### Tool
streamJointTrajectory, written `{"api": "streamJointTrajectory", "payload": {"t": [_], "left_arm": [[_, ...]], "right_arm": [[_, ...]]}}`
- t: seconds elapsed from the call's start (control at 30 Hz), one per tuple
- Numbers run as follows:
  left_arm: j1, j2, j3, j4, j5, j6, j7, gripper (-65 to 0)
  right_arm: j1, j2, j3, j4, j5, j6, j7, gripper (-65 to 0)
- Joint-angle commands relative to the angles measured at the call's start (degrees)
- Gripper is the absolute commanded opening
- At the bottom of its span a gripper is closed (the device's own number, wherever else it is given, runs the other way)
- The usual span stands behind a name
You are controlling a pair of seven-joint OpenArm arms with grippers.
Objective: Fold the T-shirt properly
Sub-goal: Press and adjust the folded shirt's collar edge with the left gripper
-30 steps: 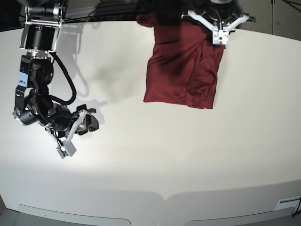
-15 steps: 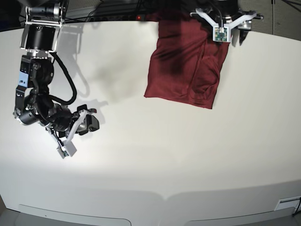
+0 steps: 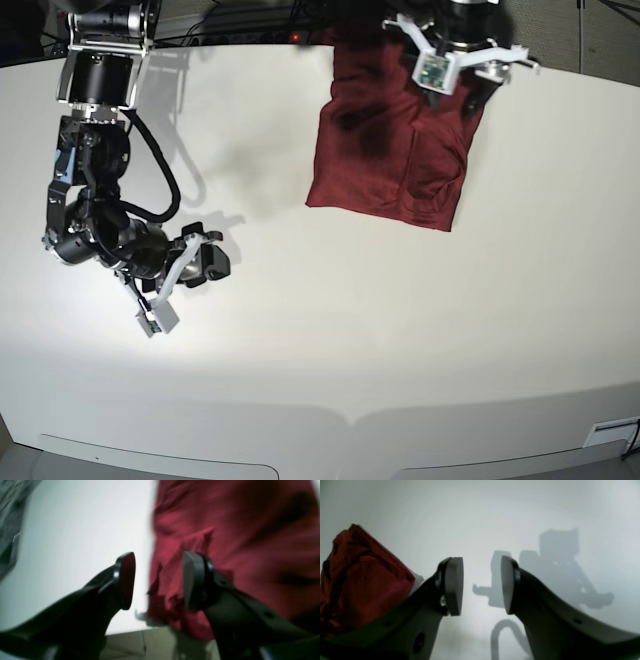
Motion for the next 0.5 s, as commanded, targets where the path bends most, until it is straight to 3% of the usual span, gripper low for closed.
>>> {"api": "streamJointTrajectory", "payload": {"t": [0.0, 0.1, 0.17, 0.33, 0.47], "left_arm": [[-0.2, -0.1, 0.0, 1.2, 0.1, -1.4, -1.0, -37.1], [-1.8, -0.2, 0.0, 1.2, -3.7, -8.8, -0.9, -37.1], [-2.9, -0.2, 0.0, 1.2, -5.4, -11.9, -0.4, -37.1], [-4.5, -0.2, 0.0, 1.2, -5.7, -16.1, 1.4, -37.1], [-5.0, -0.2, 0.0, 0.9, -5.7, -16.7, 1.6, -37.2]], "right_arm": [[1.4, 0.2, 0.1, 0.9, 0.8, 0.1, 1.2, -39.9], [1.4, 0.0, 0.1, 0.9, 0.7, 0.1, 1.0, -39.9], [1.4, 0.1, 0.1, 0.9, 0.7, 0.1, 0.9, -39.9], [1.4, 0.0, 0.1, 0.9, 0.7, 0.1, 0.5, -39.9], [1.4, 0.0, 0.1, 0.9, 0.7, 0.1, 0.5, -39.9]]}}
